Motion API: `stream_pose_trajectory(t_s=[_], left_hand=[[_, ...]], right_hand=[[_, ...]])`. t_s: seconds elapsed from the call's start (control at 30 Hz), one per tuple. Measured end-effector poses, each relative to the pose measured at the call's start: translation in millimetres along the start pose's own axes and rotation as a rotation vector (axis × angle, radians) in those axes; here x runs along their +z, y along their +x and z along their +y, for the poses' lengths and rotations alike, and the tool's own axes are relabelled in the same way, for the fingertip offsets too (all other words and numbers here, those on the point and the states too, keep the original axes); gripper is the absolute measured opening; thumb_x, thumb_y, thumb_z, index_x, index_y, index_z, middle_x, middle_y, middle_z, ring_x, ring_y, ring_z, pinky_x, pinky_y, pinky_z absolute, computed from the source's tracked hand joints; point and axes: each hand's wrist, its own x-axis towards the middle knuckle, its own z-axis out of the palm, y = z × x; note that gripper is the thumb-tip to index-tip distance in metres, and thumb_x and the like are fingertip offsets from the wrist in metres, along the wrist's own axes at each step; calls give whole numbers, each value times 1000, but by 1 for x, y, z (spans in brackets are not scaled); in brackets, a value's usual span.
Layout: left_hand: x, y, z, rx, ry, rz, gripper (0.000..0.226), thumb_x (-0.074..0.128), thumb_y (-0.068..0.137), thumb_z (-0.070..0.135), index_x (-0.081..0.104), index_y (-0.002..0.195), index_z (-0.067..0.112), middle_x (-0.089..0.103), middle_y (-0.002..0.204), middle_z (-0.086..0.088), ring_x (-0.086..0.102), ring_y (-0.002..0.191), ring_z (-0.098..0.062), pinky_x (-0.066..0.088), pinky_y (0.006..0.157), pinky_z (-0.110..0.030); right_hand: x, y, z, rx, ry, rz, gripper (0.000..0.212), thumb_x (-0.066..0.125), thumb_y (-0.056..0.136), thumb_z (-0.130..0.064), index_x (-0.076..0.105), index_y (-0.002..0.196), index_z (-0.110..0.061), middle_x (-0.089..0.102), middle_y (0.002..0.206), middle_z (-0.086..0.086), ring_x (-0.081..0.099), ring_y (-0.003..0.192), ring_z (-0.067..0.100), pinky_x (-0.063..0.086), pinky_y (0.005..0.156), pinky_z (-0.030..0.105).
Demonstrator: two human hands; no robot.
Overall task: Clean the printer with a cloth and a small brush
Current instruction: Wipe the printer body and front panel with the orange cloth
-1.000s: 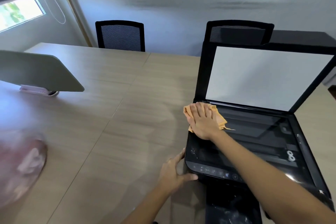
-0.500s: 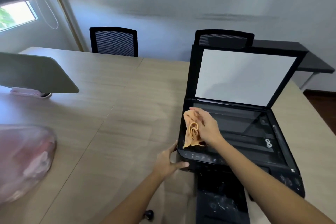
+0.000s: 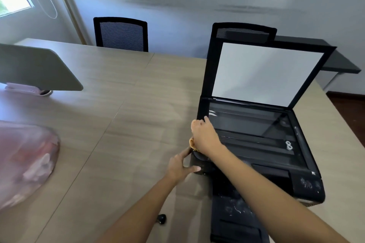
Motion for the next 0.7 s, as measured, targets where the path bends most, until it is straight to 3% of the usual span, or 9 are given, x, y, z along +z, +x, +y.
stream_pose_trajectory(t_s=[0.03, 0.1, 0.17, 0.3, 0.4, 0.5, 0.57, 0.63, 0.7], left_hand=[[0, 0, 0, 7, -6, -6, 96, 76, 60, 54, 45, 145, 24, 57, 141, 10, 48, 134, -5, 40, 113, -30], [-1, 0, 0, 26, -14, -18, 96, 75, 60, 54, 44, 146, 24, 55, 142, 11, 46, 134, -1, 37, 110, -20], [-3, 0, 0, 27, -2, -26, 98, 75, 60, 58, 44, 146, 24, 56, 142, 10, 47, 133, -1, 39, 108, -19], [-9, 1, 4, 0, 7, -86, 94, 82, 67, 45, 40, 149, 27, 53, 143, 14, 46, 134, -2, 38, 113, -28], [-13, 1, 7, 1, 30, -129, 90, 79, 65, 54, 45, 145, 27, 57, 140, 14, 49, 132, -6, 39, 113, -32], [-16, 1, 10, 3, 55, -158, 93, 71, 67, 63, 42, 147, 26, 55, 143, 10, 48, 134, -8, 38, 114, -34], [-16, 1, 10, 6, 49, -171, 96, 70, 70, 63, 35, 151, 24, 50, 148, 8, 45, 137, -5, 36, 117, -34], [-15, 1, 8, 2, 55, -167, 95, 70, 73, 60, 32, 152, 24, 49, 149, 7, 43, 138, -6, 35, 117, -33], [-13, 1, 4, -16, 52, -155, 93, 71, 73, 58, 33, 151, 25, 50, 147, 7, 46, 137, -10, 37, 115, -35]], right_hand=[[7, -10, 0, -33, 30, 19, 32, 39, 77, -7, 54, 103, 2, 59, 101, 17, 55, 99, 35, 38, 104, 45], [13, -43, 10, -131, 145, 77, 40, 33, 70, -10, 53, 103, 1, 59, 105, 15, 54, 100, 33, 46, 91, 43], [16, -71, 31, -166, 192, 103, 45, 33, 75, -18, 52, 114, -4, 59, 117, 13, 52, 111, 31, 45, 96, 40], [22, -58, 46, 76, 276, 177, 51, 41, 84, 4, 47, 133, -9, 49, 140, 9, 39, 135, 26, 31, 111, 36], [31, -56, 14, -131, 299, 191, 49, 47, 76, 1, 59, 122, -9, 59, 130, 8, 48, 127, 28, 40, 105, 43], [30, -86, 31, -269, 316, 197, 47, 47, 80, 1, 62, 122, -12, 60, 130, 2, 48, 126, 20, 37, 108, 35], [25, -98, 54, -217, 340, 280, 47, 46, 78, 9, 66, 114, -12, 66, 120, 0, 55, 117, 19, 41, 104, 30], [25, -87, 59, -97, 335, 318, 50, 48, 73, 13, 68, 111, -13, 67, 117, 3, 58, 115, 23, 46, 101, 37], [24, -72, 32, -31, 358, 263, 50, 47, 71, 4, 67, 114, -10, 66, 122, 7, 54, 120, 25, 39, 109, 36]])
